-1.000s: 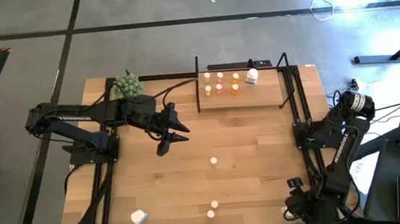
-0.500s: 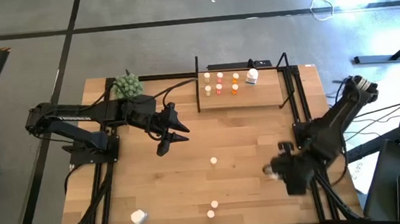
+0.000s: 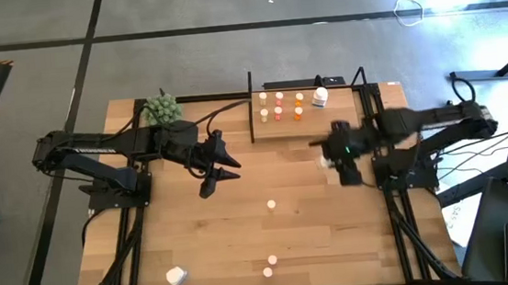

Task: Pick and place medicine bottles onto shelf by color
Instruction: Put the right white pill bottle on the shelf aligned with the other white pill bottle, then put the yellow pill bottle on the shelf aligned with the other yellow pill bottles

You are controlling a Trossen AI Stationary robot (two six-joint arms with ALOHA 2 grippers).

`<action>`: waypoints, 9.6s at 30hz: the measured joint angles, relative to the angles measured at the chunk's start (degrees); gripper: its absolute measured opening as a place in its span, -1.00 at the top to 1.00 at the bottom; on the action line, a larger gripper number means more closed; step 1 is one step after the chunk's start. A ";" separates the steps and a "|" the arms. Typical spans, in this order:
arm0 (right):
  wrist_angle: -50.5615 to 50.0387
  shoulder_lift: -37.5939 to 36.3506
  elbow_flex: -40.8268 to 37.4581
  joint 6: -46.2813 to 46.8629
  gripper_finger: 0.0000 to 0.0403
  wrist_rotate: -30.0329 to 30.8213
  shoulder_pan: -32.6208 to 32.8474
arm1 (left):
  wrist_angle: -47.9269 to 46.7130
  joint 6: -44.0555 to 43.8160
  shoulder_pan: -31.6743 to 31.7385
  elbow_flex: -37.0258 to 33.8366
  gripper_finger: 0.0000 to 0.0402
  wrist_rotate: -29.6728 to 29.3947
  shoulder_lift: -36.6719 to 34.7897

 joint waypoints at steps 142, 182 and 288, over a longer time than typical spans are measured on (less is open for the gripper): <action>14.34 19.31 1.16 -29.33 -0.35 -10.67 -52.82 | 1.03 -2.97 5.05 0.00 0.30 -19.71 0.01; 11.81 18.85 -3.14 -12.81 -0.36 -8.02 -43.03 | 1.03 -2.97 5.05 0.01 0.30 -19.71 0.00; 15.97 -4.66 1.64 -17.31 -0.36 -14.51 -15.10 | 17.60 2.95 -8.94 0.04 0.30 -8.52 34.46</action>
